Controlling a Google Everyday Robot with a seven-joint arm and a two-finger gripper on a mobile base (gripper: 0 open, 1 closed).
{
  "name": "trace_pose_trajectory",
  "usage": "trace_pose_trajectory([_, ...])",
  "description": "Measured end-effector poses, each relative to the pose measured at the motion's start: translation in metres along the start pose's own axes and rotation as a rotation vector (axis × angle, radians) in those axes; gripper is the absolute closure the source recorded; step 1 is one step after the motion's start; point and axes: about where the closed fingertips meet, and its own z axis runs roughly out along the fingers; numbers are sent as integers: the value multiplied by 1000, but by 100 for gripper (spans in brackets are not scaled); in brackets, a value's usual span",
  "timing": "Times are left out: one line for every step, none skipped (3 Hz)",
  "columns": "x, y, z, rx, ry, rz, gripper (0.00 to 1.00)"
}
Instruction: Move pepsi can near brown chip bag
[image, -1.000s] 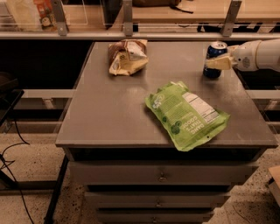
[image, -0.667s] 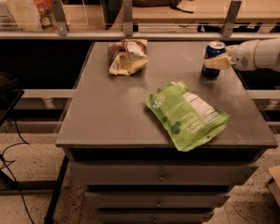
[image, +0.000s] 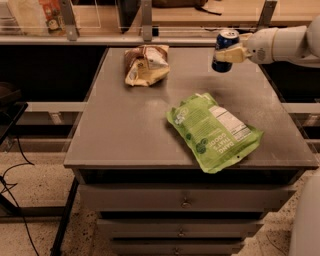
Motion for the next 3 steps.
trace_pose_trajectory([-14, 1, 27, -32, -23, -19, 100])
trace_pose_trajectory([-7, 4, 54, -59, -4, -24, 100])
trace_pose_trajectory([3, 7, 76, -86, 0, -13, 100])
